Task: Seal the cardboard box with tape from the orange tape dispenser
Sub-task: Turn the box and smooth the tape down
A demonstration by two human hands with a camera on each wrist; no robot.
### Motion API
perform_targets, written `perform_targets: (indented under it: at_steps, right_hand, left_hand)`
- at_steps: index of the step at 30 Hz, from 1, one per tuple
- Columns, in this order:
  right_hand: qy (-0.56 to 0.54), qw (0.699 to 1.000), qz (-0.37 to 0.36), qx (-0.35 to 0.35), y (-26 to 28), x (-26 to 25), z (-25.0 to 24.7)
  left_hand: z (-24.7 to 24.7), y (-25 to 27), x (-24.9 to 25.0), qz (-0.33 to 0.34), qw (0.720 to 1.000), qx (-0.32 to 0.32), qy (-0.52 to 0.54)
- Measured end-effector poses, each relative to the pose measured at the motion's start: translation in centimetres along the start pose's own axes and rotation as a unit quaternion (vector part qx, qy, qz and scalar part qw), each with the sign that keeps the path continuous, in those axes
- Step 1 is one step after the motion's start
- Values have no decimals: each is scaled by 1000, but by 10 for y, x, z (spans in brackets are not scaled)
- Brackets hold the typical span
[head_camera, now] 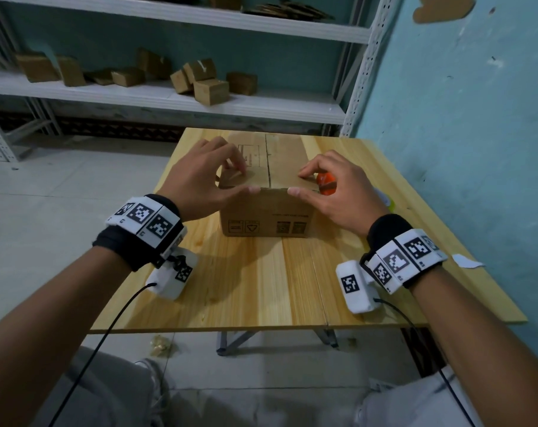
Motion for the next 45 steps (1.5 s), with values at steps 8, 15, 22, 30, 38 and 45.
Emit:
perform_targets:
  at_steps: [8,15,22,30,38,45]
  right_hand:
    - [15,1000,-7,1,0,0,1]
    - [19,1000,-10,-3,1,-2,0]
    - [33,999,-8,-9,2,-4,0]
    - [51,999,-4,-2,1,-4,2]
    - [68,998,-1,5,0,-7,5]
    - [136,990,4,22,-4,-15,10]
  left_hand:
    - [1,0,-1,1,1000,-1,7]
    - [0,0,-1,7,1000,0,-5]
    - [-1,0,1,12,1000,-3,-15]
    - [0,1,7,12,999,3,-40]
    - [1,0,10,11,998,3,-55]
    - [6,-3,16,4,995,19,-98]
Point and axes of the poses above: each hand's wrist, its own y-axis away from the middle knuckle, its own z-axis out of the palm, x = y × z, the point moved 1 cm from there along -y, towards the middle knuckle
